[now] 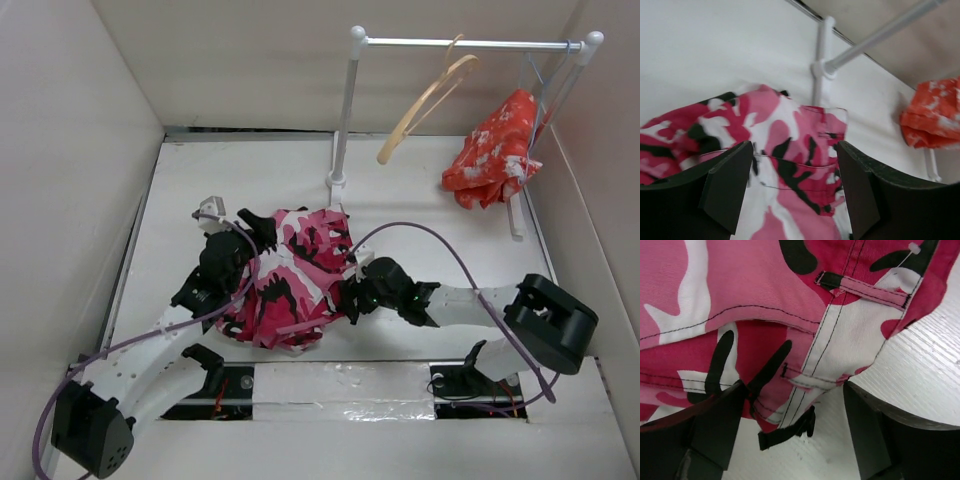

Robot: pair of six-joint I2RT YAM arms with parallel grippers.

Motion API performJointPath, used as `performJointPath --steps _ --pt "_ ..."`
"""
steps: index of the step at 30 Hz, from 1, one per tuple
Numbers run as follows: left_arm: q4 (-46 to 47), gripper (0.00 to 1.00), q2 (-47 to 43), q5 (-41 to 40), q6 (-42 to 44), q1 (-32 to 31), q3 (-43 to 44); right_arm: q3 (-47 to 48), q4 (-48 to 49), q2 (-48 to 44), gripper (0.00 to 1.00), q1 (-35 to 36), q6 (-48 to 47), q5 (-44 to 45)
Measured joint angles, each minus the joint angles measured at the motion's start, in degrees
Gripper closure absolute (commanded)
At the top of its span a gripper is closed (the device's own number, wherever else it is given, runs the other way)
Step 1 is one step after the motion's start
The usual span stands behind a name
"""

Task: Place the trousers on the hanger
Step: Flatten out the trousers at the center of the board.

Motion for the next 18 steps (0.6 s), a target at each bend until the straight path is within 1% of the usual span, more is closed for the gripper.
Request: performJointPath --steps 1,3,4,7,9,11,13,18 --pt "-1.3 0.33 -1.4 -1.2 -0.4 0.6 -1.0 0.3 0.6 1.4 0.58 0.0 0.2 -0.1" --pt "-2.7 0.33 -3.4 -2.8 -1.1 1.6 -3.2 1.5 1.0 3.9 0.91 0.0 0.6 -0.4" --pt "-3.2 0.33 -4.0 -3.1 -1.4 2.0 -4.3 2.3 1.0 4.6 1.0 0.0 0.8 -0.4" --pt "-5.0 0.33 -4.0 -3.0 -2.4 3.5 -6.4 4.1 -0.4 3.6 1.0 -0.5 1.3 1.8" --pt "-6.2 0.32 -3.6 -2.9 -2.6 4.2 -6.6 4.4 -3.0 -0.4 1.0 -1.1 1.4 5.0" --pt "-6.4 0.32 -3.6 -3.0 -2.7 4.6 -6.6 4.4 -7.8 -8.9 1.0 -1.9 1.9 10.8" --pt "-6.4 0.32 -3.6 -3.1 -3.0 4.7 -6.6 4.4 -12.3 -19.3 1.0 -3.4 2.3 16.7" --pt "-6.4 0.32 -3.6 -3.0 -3.9 4.7 -7.5 3.8 -22.5 -45.4 1.0 -9.2 3.9 28.6"
